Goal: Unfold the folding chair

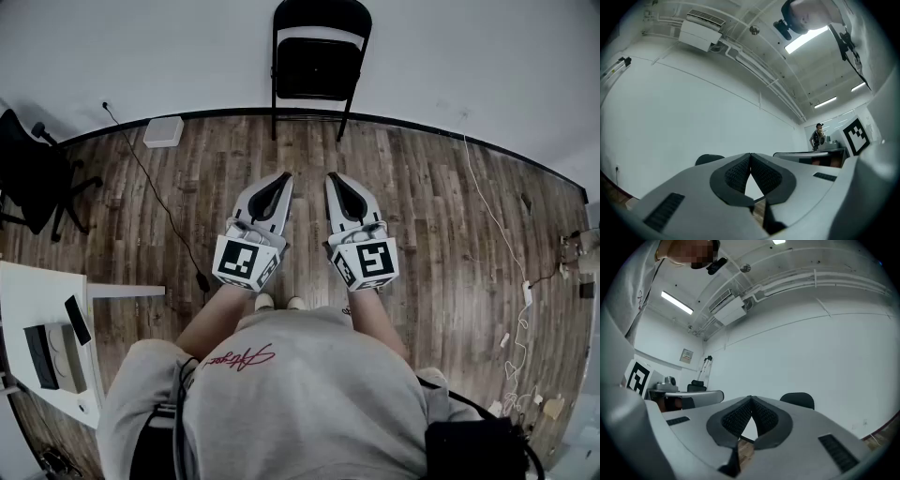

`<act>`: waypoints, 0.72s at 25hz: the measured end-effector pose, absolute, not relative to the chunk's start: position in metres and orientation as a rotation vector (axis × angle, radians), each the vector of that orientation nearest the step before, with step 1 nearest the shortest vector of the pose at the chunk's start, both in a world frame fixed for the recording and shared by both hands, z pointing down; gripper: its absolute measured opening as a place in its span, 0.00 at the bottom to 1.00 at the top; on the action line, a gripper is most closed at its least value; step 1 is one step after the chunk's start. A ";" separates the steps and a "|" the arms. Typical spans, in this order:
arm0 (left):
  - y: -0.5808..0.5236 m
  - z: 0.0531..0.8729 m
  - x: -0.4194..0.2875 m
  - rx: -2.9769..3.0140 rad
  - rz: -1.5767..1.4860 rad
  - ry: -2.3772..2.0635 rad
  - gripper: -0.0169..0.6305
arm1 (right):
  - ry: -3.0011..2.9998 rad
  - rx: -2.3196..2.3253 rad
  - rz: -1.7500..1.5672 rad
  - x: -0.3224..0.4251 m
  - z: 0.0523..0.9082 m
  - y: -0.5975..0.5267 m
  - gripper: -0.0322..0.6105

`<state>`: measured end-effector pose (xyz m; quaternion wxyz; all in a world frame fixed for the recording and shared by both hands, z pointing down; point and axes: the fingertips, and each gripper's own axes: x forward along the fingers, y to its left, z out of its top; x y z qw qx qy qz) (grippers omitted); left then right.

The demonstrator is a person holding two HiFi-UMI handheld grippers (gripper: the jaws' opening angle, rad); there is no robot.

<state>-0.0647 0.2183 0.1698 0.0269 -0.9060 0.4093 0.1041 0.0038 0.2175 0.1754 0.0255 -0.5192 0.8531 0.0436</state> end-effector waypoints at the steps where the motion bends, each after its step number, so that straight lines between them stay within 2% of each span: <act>1: 0.219 0.169 -0.065 -2.800 0.324 1.265 0.05 | 2.637 -1.608 0.131 0.003 0.175 0.218 0.07; 18: 0.223 0.167 -0.065 -2.814 0.325 1.263 0.05 | 2.615 -1.595 0.031 0.007 0.187 0.222 0.07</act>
